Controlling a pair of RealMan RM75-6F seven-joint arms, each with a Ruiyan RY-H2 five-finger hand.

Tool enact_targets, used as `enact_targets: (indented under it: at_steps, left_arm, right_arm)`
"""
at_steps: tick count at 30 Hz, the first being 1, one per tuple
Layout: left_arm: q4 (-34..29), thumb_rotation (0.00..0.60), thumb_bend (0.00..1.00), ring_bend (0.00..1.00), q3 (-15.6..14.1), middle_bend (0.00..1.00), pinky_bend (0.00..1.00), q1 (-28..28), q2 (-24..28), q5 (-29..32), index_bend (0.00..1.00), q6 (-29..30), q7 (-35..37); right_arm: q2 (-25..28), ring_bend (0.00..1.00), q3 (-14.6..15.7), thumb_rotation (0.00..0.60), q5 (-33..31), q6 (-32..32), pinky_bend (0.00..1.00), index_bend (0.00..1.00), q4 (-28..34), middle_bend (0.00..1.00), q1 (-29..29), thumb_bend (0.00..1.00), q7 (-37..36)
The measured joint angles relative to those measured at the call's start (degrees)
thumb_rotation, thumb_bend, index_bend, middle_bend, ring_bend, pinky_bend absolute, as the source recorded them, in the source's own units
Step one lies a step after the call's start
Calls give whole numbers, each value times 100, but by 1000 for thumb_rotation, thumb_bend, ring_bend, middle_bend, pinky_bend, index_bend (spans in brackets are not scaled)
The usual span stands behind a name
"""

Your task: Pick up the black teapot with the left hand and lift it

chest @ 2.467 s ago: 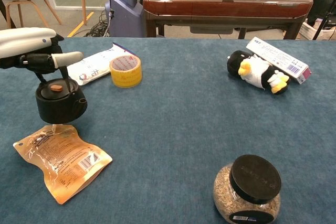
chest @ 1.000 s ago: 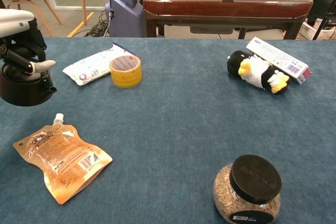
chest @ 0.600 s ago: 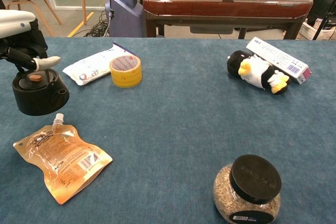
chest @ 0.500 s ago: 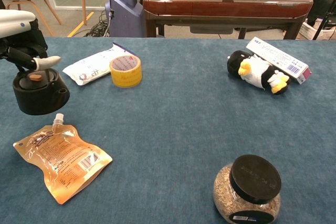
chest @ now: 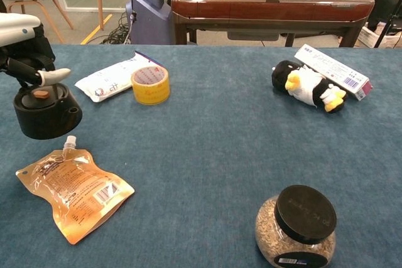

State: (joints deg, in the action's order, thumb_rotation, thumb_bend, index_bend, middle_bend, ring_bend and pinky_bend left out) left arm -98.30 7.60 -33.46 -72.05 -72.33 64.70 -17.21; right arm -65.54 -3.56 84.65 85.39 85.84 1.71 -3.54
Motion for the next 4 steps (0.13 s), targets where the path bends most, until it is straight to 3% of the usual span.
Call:
enact_targets:
  at_steps: [4]
  left_arm:
    - [0, 355, 358, 1000, 1, 1000, 276, 1, -4, 0, 1000, -7, -3]
  right_arm:
    - [7, 129, 4, 600, -6, 10, 215, 194, 9, 272, -13, 188, 3]
